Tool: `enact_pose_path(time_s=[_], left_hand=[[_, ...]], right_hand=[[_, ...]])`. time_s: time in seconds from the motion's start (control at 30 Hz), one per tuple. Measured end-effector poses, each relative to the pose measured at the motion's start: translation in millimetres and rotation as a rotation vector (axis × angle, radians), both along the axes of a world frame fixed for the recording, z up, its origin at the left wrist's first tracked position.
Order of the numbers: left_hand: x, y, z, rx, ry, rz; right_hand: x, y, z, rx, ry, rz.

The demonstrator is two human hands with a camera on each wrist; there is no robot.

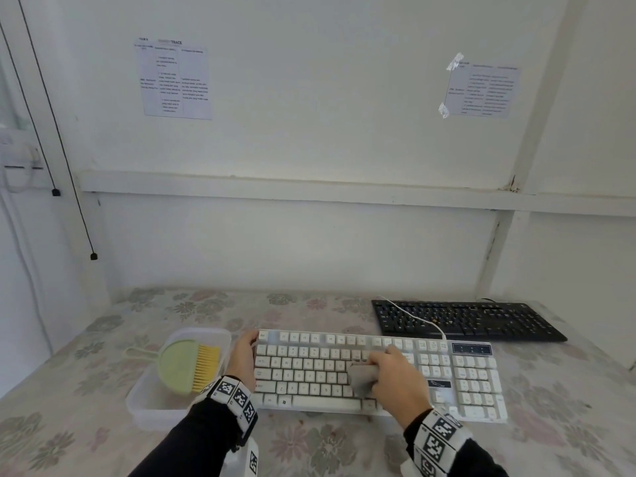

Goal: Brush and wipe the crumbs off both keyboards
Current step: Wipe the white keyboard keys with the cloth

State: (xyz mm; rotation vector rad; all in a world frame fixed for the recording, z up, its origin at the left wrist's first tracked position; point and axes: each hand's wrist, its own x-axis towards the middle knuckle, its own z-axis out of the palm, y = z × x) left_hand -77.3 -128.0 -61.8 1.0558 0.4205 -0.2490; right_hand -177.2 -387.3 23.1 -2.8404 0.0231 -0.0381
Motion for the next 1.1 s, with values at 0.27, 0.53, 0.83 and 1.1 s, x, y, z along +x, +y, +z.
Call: enact_pose_path(time_s=[0.27, 0.53, 0.83, 1.1], left_hand=[[-1.6, 0.0, 5.3, 0.064, 0.02, 0.034], [-10.4, -6.4, 16.8, 0.037, 0.023, 0.039], [-7.7, -14.0, 12.5, 0.005, -0.061, 0.032], [-14.5, -16.6, 19.9, 0.045, -0.087, 0.026]], right_hand=[[-11.1, -63.4, 0.2, 0.028, -0.031, -0.184], [-23.2, -116.5, 0.2, 0.103, -0.066, -0.357], [-26.4, -129.5, 5.7, 0.039, -0.028, -0.587], [-5.2, -41.0, 28.6, 0.165, -0.159, -0.138]])
